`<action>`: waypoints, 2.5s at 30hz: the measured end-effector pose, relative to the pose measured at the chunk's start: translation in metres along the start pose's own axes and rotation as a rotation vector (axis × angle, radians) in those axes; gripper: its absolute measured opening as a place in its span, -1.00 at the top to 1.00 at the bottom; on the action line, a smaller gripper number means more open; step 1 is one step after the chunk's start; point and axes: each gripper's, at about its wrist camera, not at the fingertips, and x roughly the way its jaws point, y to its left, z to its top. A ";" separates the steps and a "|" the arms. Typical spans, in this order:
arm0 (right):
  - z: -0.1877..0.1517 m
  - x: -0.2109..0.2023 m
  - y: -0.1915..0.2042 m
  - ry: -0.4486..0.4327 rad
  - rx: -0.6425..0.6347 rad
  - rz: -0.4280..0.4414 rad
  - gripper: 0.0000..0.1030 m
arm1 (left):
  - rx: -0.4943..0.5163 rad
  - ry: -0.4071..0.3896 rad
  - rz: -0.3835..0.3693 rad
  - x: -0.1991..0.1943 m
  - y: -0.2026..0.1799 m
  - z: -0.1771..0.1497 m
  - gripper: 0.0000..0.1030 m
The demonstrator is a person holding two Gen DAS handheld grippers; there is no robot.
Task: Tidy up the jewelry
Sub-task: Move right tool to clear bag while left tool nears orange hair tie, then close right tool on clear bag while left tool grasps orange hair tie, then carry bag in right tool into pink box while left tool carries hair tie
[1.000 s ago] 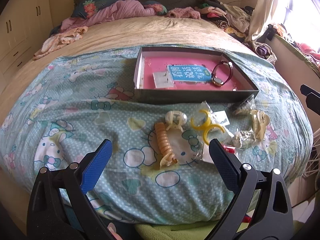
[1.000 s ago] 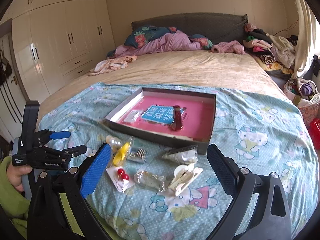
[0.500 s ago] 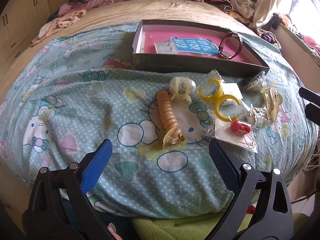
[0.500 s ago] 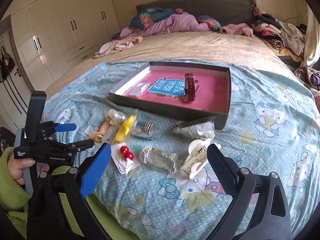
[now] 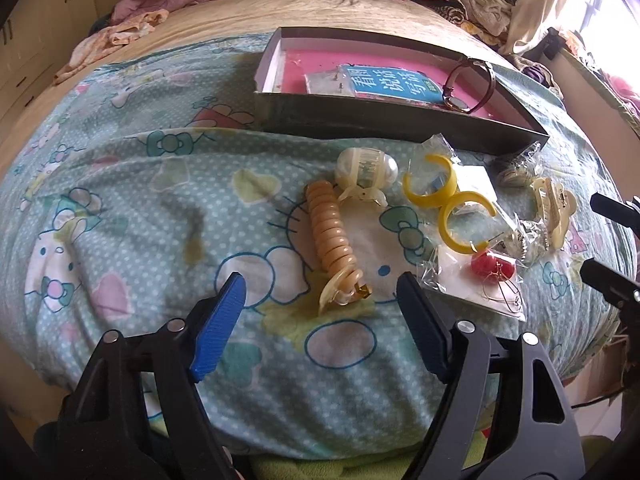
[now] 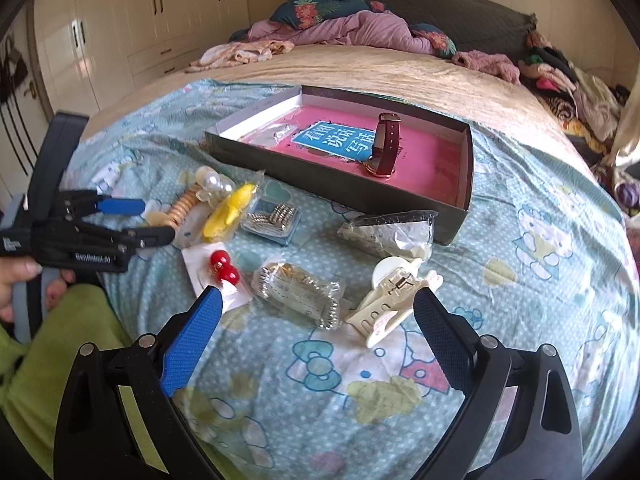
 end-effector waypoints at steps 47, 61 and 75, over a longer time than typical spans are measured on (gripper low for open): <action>0.030 -0.005 -0.025 -0.046 -0.049 0.130 0.37 | -0.039 -0.166 -0.066 -0.045 0.013 0.027 0.75; 0.074 -0.046 -0.058 -0.234 0.062 0.110 0.38 | -0.012 -0.261 -0.064 -0.073 0.010 0.076 0.75; 0.106 -0.066 -0.072 -0.345 0.089 0.100 0.38 | 0.041 -0.303 -0.086 -0.076 -0.015 0.118 0.75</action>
